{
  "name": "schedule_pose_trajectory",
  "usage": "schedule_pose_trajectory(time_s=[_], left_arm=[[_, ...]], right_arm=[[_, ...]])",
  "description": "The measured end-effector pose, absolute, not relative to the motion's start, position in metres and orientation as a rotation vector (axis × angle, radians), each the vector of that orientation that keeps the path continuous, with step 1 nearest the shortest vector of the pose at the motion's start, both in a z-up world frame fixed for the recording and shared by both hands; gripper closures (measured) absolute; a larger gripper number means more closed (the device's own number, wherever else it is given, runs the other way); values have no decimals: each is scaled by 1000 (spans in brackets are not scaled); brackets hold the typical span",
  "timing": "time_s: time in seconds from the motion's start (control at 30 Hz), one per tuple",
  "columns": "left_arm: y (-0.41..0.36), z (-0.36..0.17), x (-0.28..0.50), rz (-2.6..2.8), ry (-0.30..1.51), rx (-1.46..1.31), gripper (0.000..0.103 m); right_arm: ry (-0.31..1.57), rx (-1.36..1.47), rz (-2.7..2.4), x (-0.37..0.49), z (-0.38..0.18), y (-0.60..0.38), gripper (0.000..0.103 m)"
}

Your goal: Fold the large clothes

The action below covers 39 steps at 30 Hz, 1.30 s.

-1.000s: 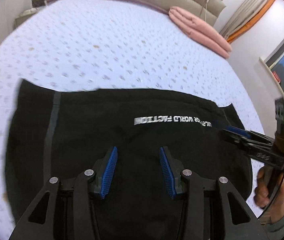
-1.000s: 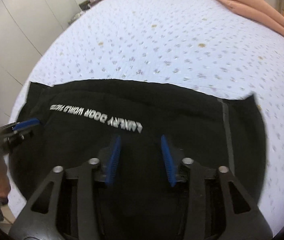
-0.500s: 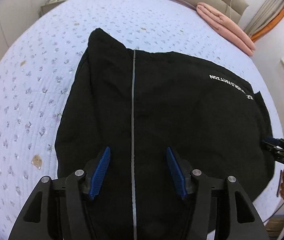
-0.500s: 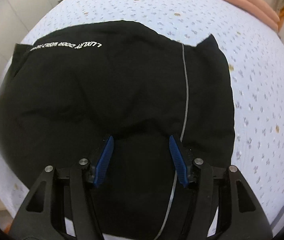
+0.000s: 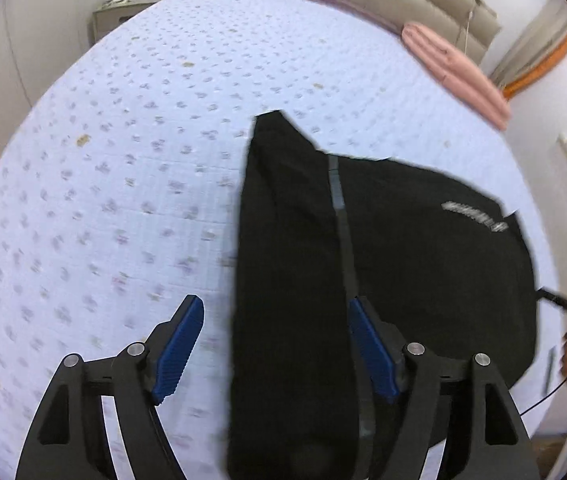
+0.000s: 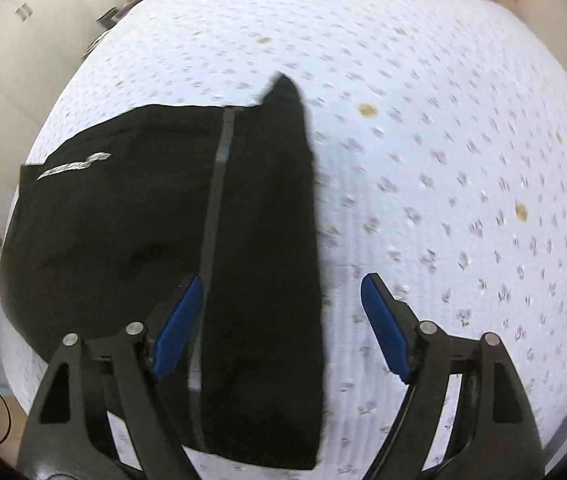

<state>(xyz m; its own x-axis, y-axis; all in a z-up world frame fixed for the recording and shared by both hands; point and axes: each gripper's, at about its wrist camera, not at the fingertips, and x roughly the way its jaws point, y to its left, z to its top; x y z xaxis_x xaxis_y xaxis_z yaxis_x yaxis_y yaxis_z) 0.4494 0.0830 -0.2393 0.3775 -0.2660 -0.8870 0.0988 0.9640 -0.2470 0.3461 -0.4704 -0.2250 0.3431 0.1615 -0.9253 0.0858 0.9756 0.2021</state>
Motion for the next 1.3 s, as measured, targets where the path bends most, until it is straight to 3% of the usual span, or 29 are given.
schedule_pose_trajectory(time_s=[0.23, 0.33, 0.5, 0.83, 1.03, 1.07, 1.1, 1.13, 1.23, 1.3], left_arm=[[104, -285, 470, -351, 1297, -311, 26], [103, -306, 476, -389, 1327, -320, 21], [117, -331, 486, -510, 1362, -538, 21], [101, -352, 488, -646, 1367, -635, 21], [84, -358, 492, -674, 1339, -705, 22], [84, -355, 493, -671, 1327, -702, 28], [82, -353, 492, -670, 1310, -691, 40], [79, -348, 489, -663, 1292, -666, 49], [79, -333, 477, -670, 1219, -652, 68], [89, -321, 464, -685, 1167, -675, 73]], right_arm=[[1220, 426, 170, 348, -260, -493, 18], [1199, 455, 208, 350, -269, -497, 15], [1215, 599, 318, 351, -286, -499, 13], [1238, 728, 471, 353, -302, -502, 0], [1222, 736, 505, 364, -301, -483, 1], [1219, 729, 515, 368, -299, -480, 4], [1200, 748, 562, 374, -296, -482, 41], [1195, 783, 599, 376, -296, -480, 51], [1164, 743, 594, 367, -283, -478, 64], [1128, 733, 594, 358, -272, -477, 70]])
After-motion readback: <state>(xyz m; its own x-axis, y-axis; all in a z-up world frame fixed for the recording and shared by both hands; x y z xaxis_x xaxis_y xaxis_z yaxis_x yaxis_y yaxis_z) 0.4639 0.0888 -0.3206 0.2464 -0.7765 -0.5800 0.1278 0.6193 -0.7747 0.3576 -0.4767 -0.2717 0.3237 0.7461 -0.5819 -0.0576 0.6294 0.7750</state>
